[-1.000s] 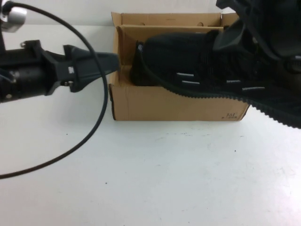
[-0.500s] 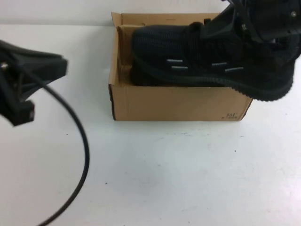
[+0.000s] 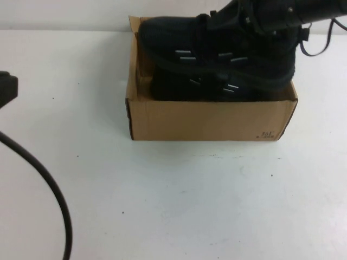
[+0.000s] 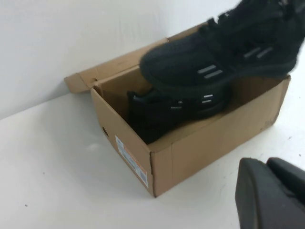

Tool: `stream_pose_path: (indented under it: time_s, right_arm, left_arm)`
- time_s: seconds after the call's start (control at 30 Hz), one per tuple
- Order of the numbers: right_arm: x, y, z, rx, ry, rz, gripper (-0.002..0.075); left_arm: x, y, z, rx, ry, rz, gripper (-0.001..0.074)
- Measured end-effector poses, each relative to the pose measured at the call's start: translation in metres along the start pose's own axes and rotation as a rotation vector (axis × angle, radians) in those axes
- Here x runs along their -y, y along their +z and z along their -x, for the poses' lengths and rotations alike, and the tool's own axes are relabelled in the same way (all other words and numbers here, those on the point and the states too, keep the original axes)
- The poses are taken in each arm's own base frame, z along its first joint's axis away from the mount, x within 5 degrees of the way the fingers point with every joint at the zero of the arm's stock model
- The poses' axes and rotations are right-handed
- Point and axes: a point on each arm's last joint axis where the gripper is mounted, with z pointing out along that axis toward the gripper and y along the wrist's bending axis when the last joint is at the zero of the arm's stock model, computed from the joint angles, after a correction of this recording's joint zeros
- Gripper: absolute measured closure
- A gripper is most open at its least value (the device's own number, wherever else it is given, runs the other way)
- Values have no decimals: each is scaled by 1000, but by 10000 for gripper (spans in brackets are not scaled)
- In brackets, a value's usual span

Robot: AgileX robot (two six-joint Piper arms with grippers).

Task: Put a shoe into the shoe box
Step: Place the shoe in the shoe box

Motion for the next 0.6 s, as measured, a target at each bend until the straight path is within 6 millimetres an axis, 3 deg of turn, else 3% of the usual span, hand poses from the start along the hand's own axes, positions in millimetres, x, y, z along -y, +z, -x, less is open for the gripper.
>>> stream_pose_path:
  time_s: [0.2,0.4,0.6]
  right_arm:
    - [18,25,12,-13,16,-3,729]
    - [52,55,5,-83,49,-34,729]
    - [74,74,-3,-140,66,-48,729]
  left_arm:
    - [2,0,-2,-26,-12,-17,736]
    - [2,0,-3,-30,-15,-19,736]
    - [2,0,-3,-30,-28,-19,736]
